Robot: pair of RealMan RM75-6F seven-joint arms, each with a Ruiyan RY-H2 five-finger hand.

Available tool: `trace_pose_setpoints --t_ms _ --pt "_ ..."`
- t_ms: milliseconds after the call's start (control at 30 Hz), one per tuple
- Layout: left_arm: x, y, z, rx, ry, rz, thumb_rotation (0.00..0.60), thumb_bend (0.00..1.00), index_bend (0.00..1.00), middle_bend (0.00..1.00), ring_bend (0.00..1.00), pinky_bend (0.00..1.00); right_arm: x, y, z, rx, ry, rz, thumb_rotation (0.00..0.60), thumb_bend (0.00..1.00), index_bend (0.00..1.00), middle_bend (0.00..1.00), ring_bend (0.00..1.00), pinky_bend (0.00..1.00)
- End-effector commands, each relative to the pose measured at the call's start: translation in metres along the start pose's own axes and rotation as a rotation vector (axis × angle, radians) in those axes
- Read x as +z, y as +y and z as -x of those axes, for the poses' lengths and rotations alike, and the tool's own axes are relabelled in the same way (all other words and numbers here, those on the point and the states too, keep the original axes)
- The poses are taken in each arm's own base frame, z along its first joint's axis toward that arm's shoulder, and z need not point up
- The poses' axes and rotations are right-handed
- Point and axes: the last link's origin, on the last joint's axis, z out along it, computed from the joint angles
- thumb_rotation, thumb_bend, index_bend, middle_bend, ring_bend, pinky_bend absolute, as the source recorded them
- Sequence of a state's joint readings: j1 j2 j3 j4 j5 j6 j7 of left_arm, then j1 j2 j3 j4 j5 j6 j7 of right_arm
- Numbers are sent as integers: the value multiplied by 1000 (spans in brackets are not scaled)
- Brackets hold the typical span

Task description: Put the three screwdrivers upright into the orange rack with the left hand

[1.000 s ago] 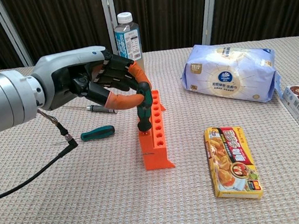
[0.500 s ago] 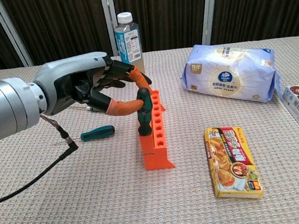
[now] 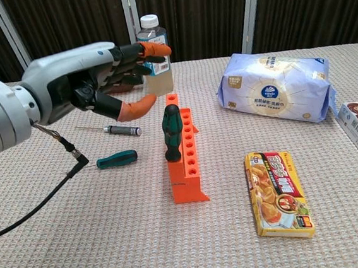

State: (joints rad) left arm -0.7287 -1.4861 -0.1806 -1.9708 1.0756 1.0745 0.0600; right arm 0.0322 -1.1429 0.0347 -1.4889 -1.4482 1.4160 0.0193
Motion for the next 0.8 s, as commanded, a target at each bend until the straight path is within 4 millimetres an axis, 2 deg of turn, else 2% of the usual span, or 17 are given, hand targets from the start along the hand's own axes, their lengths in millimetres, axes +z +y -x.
trace_pose_setpoints --t_ms 33,233,400,533,633,800 --pt "-10 -2 -16 54 87 18 600 500 4 0 0 0 0 0 0 0 2 -1 600 0 0 0 0 0" --pt "-15 -33 -58 311 238 -97 600 504 167 0 0 0 2 -1 -1 0 1 -8 600 0 0 0 0 0" --pt "-9 -57 -72 524 209 -195 600 522 256 0 0 0 3 -3 0 3 1 -16 600 0 0 0 0 0" --pt "6 -76 -67 773 105 -277 600 498 287 0 0 0 3 -6 1 0 -1 -23 600 0 0 0 0 0" --pt "18 -77 -56 847 57 -309 600 429 313 0 0 0 2 -6 0 0 3 -21 600 0 0 0 0 0" --pt "32 -75 -43 924 33 -332 600 402 343 0 0 0 0 -7 -1 -2 6 -17 600 0 0 0 0 0"
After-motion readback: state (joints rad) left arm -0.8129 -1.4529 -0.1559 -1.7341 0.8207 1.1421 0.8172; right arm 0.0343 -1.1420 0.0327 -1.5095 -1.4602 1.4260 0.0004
